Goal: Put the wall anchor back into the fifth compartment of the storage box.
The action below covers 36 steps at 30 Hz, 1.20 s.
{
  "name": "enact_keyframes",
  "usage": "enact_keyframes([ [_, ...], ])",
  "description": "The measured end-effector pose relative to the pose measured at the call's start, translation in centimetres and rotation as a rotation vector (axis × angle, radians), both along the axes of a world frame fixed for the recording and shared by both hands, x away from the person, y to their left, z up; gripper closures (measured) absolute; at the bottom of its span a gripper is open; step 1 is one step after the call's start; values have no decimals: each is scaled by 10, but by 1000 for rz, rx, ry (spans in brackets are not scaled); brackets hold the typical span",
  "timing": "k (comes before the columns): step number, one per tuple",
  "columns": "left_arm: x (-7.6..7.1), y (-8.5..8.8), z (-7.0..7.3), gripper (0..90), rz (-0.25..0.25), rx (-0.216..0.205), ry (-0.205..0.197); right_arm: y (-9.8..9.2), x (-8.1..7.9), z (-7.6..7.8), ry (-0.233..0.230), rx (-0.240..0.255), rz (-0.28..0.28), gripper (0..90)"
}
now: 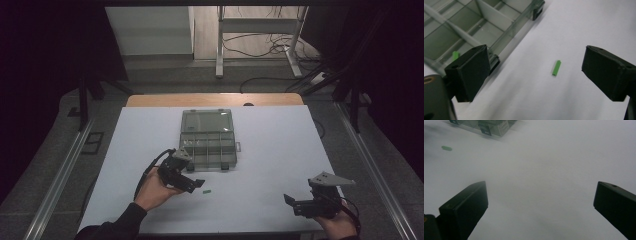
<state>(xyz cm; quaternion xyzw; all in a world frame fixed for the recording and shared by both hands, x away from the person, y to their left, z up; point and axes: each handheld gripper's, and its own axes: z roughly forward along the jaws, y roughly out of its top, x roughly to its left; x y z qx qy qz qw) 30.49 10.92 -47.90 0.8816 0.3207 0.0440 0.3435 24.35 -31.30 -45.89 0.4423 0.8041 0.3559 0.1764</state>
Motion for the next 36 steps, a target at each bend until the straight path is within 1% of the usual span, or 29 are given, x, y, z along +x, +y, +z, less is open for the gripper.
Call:
enact_keyframes([
  [3,-2,-6,-2,174,-28,5,-8,0,0,0,1,-1,1,0],
  [5,-2,-10,-4,244,-50,7,-2,0,0,0,2,-2,1,0],
  [6,-2,-12,-5,294,-63,3,7,0,0,0,2,-2,2,0],
  [7,-2,-13,-7,350,-68,8,11,0,0,0,2,-1,2,0],
  [8,-2,-15,-8,350,-69,8,16,0,0,0,2,-1,2,0],
  [9,-2,-17,-10,379,-75,13,22,0,0,0,3,-1,2,0],
  [10,-1,-18,-11,404,-85,29,21,0,0,0,4,-1,2,0],
  [11,-1,-20,-13,439,-85,31,26,0,0,0,4,-2,3,0],
  [12,-1,-21,-14,506,-89,36,31,0,0,0,2,-4,5,0],
  [13,0,-22,-15,528,-90,40,36,0,0,0,3,-4,6,0],
  [14,0,-22,-16,528,-93,42,45,0,0,0,3,-4,6,0],
  [15,0,-23,-17,562,-95,43,53,0,0,0,5,-4,8,0],
  [17,0,-24,-20,578,-105,48,65,0,0,0,5,-4,9,0],
  [20,0,-27,-23,629,-124,67,79,1,1,-1,8,-4,13,1],
  [21,-1,-29,-24,642,-118,65,85,1,1,-1,8,-5,14,1],
  [22,-1,-31,-26,655,-124,72,90,1,1,-1,9,-5,14,1],
  [23,-1,-34,-29,667,-136,96,94,1,1,-1,9,-5,15,1],
  [24,-1,-34,-29,681,-136,96,94,1,1,-1,9,-5,15,1],
  [26,-1,-36,-31,693,-145,116,97,1,1,-1,9,-5,15,1],
  [27,-1,-37,-31,709,-158,137,95,1,1,-1,10,-4,15,1],
  [29,-1,-40,-32,745,-164,159,94,1,1,-1,10,-4,16,1],
  [31,-2,-42,-33,753,-174,177,92,1,1,-1,10,-4,16,1],
  [33,-4,-44,-34,778,-183,205,86,1,1,-1,11,-4,17,2],
  [34,-5,-45,-34,789,-188,218,74,1,1,-1,11,-4,17,2],
  [36,-5,-47,-34,827,-193,229,72,1,1,-1,11,-4,18,2],
])
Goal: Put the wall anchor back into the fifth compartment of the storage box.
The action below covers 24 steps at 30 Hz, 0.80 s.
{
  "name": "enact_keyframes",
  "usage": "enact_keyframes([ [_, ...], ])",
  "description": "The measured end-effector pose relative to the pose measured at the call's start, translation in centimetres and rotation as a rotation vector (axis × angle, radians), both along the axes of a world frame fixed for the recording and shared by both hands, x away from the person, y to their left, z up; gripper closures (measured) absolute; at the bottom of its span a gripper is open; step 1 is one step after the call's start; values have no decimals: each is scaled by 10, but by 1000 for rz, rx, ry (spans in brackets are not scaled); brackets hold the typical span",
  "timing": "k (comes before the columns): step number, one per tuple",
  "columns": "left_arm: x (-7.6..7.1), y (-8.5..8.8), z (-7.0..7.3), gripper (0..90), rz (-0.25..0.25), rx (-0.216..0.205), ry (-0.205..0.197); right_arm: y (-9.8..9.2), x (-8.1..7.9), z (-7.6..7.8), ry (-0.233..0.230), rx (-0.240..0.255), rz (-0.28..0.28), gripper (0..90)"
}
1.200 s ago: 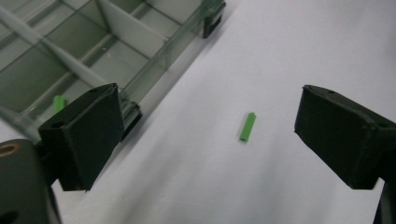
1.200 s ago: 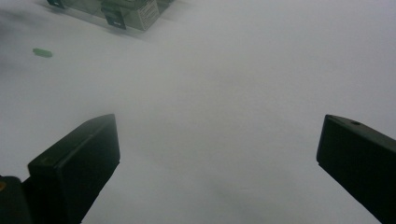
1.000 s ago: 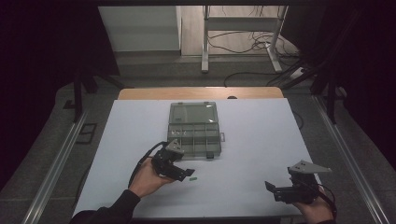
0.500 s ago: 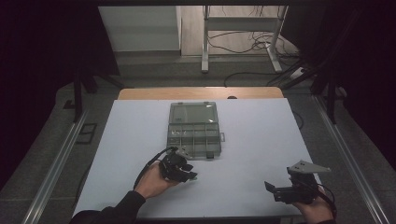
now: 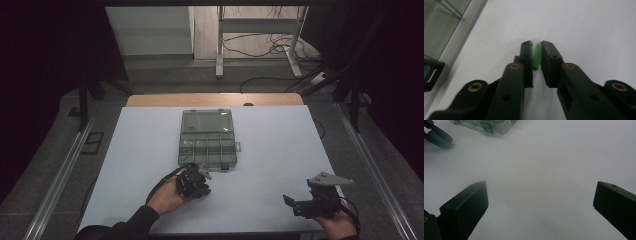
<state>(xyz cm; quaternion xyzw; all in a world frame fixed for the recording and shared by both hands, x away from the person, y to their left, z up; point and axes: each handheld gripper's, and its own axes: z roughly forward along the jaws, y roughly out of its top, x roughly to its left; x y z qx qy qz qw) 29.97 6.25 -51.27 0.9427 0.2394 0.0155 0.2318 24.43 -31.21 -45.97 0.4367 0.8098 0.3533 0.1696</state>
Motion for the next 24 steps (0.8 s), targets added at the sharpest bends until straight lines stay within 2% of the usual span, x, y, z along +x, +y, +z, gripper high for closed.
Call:
enact_keyframes([
  [4,1,0,0,841,0,1,6,0,0,0,1,-1,1,2],
  [8,3,1,2,845,9,-17,23,0,0,0,1,-1,2,3],
  [24,4,8,18,845,34,-96,18,0,0,0,2,-2,4,3],
])
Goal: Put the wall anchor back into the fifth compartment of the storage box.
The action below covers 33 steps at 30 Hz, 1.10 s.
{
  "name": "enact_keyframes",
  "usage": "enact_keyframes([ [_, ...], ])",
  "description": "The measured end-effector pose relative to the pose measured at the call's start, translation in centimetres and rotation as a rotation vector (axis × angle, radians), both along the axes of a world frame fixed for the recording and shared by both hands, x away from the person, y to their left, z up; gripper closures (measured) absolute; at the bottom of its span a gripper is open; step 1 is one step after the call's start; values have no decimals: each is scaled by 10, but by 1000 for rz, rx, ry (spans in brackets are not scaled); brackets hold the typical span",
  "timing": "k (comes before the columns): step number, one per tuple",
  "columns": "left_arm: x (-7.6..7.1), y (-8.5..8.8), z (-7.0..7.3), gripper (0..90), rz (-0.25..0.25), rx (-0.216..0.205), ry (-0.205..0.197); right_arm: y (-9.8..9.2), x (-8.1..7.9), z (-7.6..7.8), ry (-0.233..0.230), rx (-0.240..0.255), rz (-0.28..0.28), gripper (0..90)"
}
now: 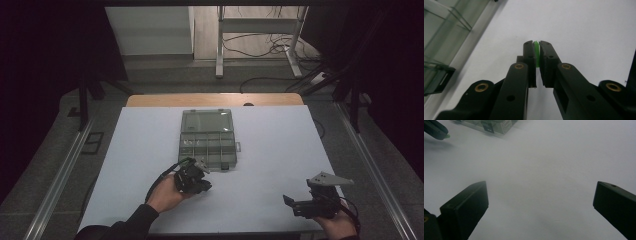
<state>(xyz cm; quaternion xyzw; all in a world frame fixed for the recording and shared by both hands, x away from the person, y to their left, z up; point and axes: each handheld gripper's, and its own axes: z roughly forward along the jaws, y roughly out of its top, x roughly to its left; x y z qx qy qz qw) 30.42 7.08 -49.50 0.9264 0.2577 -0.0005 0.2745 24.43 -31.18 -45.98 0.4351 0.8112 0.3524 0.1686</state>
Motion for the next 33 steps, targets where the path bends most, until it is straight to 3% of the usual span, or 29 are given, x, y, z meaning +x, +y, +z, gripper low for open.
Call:
enact_keyframes([
  [8,0,8,8,845,44,-54,-22,0,0,0,1,0,2,4],
  [33,10,32,24,844,126,-106,-84,0,0,0,0,3,2,4],
])
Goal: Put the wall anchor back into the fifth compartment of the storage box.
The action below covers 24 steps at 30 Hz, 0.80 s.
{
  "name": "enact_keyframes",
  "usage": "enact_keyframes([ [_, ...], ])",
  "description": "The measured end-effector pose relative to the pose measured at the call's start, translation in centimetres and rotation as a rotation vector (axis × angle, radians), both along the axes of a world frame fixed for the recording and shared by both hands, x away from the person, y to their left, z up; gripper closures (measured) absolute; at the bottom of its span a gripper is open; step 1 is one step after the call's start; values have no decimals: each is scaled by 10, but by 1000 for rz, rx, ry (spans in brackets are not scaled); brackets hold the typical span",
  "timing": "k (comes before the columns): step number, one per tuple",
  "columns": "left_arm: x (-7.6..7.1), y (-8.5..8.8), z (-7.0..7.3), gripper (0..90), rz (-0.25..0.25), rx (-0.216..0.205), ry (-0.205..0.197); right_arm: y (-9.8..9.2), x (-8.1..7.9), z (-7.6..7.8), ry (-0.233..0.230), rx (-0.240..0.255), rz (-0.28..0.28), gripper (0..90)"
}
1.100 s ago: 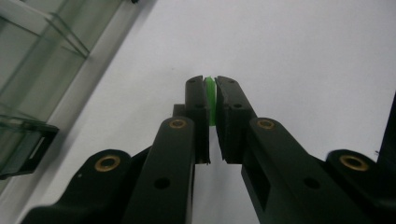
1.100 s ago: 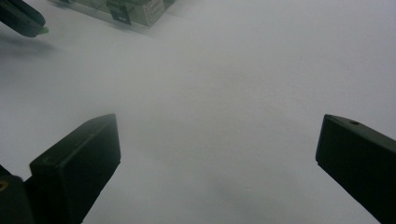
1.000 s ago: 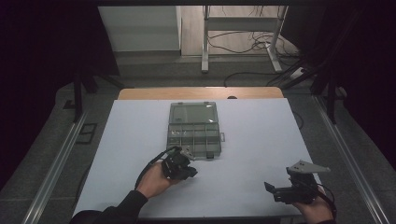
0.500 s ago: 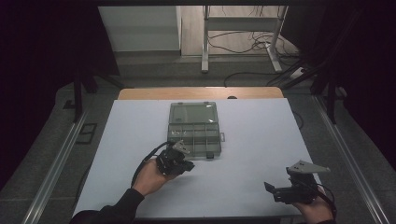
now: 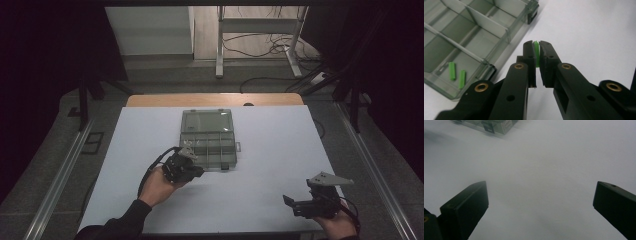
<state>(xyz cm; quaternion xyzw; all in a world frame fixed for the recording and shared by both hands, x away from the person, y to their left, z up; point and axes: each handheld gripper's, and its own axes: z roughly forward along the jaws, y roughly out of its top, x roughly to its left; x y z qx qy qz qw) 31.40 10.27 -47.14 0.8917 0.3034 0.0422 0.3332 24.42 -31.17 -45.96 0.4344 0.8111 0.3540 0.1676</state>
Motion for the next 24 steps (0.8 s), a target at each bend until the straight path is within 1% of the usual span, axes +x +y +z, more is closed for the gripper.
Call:
enact_keyframes([
  [15,11,20,6,842,86,-27,-42,1,0,0,1,-1,4,4],
  [22,18,31,8,839,129,-40,-54,1,0,0,3,-4,5,4],
  [24,21,34,8,839,143,-48,-52,1,0,0,2,-4,5,4],
])
